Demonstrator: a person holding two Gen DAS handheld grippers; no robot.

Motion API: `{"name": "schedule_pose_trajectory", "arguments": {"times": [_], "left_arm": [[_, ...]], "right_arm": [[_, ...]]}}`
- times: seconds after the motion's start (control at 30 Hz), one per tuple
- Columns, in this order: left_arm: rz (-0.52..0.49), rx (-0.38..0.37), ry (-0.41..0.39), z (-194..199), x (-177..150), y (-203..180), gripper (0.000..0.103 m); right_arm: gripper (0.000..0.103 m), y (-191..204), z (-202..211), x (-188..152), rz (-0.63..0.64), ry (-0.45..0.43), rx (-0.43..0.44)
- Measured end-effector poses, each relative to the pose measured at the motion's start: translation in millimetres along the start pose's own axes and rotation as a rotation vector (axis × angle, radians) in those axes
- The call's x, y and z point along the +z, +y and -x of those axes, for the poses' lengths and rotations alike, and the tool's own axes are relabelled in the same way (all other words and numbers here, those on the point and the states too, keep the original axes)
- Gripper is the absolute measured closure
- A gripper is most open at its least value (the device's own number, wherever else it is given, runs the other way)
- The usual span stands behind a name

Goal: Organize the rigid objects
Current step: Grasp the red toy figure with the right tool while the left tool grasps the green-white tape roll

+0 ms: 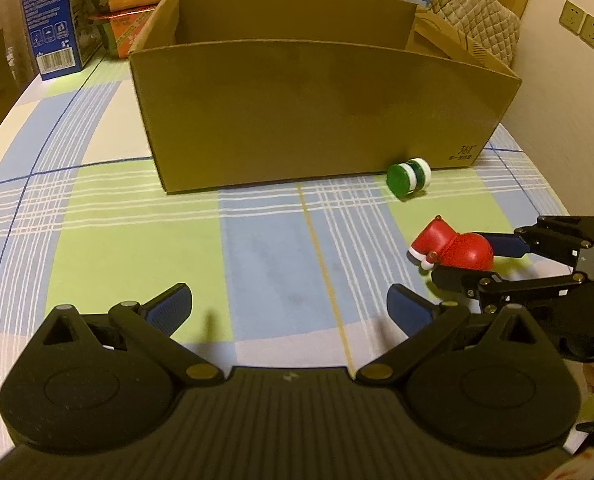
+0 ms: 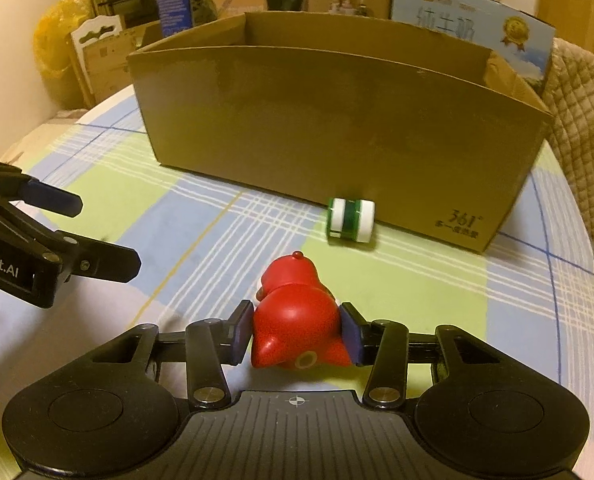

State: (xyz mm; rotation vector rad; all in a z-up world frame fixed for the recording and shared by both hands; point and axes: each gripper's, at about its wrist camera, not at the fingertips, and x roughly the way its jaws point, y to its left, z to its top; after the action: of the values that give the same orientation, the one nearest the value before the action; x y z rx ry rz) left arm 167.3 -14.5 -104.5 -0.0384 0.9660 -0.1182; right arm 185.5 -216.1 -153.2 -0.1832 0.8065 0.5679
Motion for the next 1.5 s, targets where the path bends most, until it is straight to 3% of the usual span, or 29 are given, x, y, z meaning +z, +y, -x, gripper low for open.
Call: {"name": "schedule_pose_trajectory", "arguments": {"times": [0.37,0.53,0.6,0.73,1.0,1.2,1.5], "left_arm": [[-0.082,-0.075,-0.058,-16,27,-36,0.001],[-0.073,-0.085,-0.102,-34,42,-57,0.003],[-0.057,-0.090,-0.112,-42,46,-65,0.014],[-0.005,-0.095,-0.116,-59,54,-77,0.018],[0.063,-0.064,-0.113,-92,66,-92,0.049],[0.046,-0.034,-0.104,-104,63,-96,0.071],[-0.072,0.015,-0.087,-67,28,-70,0.076]], "right_arm": [[0.060,-41,35,-3,-0.111,-0.045,-0.101],[0.060,-67,42,-3,-0.186,-0.060,-0.173],[0.060,-75,44,-3,-0.215,-0.062,-0.189],[0.060,-83,45,-4,-0.237,-0.067,-0.202],[0.060,-94,45,-4,-0.294,-0.076,-0.188],[0.060,-99,44,-6,-0.327,-0.068,-0.178],[0.060,-94,44,-3,-0.326,-0.075,-0.150]]}}
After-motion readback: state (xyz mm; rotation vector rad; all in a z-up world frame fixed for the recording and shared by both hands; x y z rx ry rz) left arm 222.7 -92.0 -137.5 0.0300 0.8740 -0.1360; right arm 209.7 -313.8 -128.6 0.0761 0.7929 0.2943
